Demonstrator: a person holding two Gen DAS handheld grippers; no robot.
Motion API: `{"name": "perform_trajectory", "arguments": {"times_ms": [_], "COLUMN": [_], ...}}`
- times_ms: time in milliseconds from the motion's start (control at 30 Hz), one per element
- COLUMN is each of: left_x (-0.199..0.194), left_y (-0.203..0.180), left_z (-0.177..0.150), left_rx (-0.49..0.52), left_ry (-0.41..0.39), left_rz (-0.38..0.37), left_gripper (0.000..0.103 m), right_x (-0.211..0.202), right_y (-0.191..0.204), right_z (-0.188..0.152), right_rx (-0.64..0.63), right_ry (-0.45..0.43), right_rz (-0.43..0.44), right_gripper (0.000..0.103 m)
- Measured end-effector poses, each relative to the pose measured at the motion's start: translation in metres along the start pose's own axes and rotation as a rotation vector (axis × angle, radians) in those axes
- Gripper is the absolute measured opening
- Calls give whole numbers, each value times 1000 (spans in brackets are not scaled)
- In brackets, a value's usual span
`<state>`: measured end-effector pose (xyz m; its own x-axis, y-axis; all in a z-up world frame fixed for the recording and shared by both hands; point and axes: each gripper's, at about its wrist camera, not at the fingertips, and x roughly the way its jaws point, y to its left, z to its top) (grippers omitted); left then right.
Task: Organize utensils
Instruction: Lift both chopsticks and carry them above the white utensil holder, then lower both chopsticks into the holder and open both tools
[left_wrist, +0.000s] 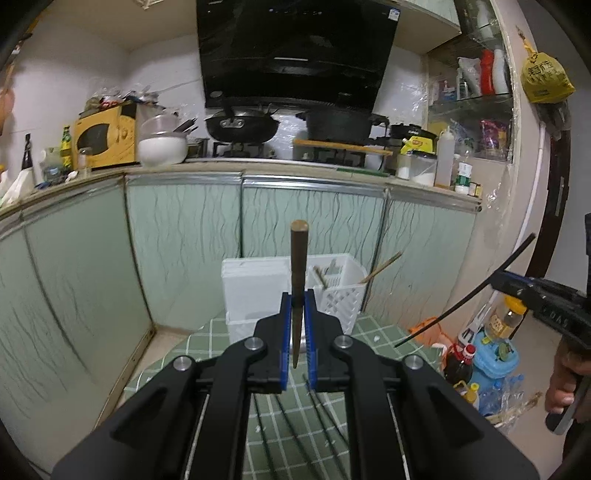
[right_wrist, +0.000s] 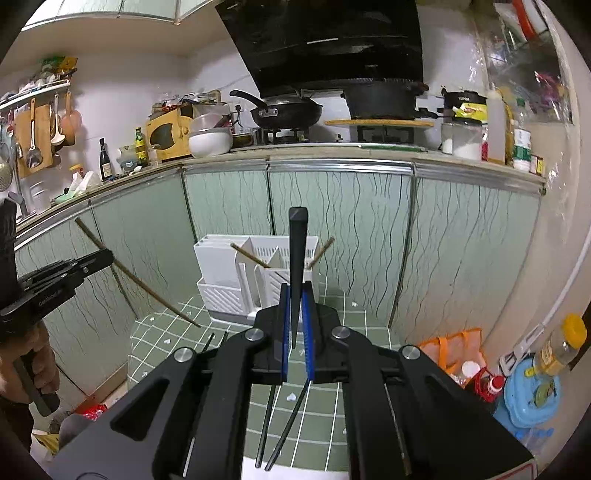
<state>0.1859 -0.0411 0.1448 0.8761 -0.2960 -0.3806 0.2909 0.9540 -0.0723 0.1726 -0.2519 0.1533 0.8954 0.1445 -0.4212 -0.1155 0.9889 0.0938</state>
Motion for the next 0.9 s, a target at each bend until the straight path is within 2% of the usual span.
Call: {"name": "perform_trajectory", "arguments": {"times_ms": [300,600,900], "left_x": [30,63,111], "left_y": [-24,-32,-40], "left_z": [42,83,104], "left_rx": [30,55,84], "left_ry": [5,19,13], "left_rz": [-54,-94,-112], "left_gripper": [7,7,7], "right_x": [20,50,95], "right_y": [0,-7,-23], "right_z": [44,90,108], "right_rx": [-5,-19,-6], "right_ry": [-12,-12,19], "right_rz": [20,35,61], "right_gripper": [6,6,6]}}
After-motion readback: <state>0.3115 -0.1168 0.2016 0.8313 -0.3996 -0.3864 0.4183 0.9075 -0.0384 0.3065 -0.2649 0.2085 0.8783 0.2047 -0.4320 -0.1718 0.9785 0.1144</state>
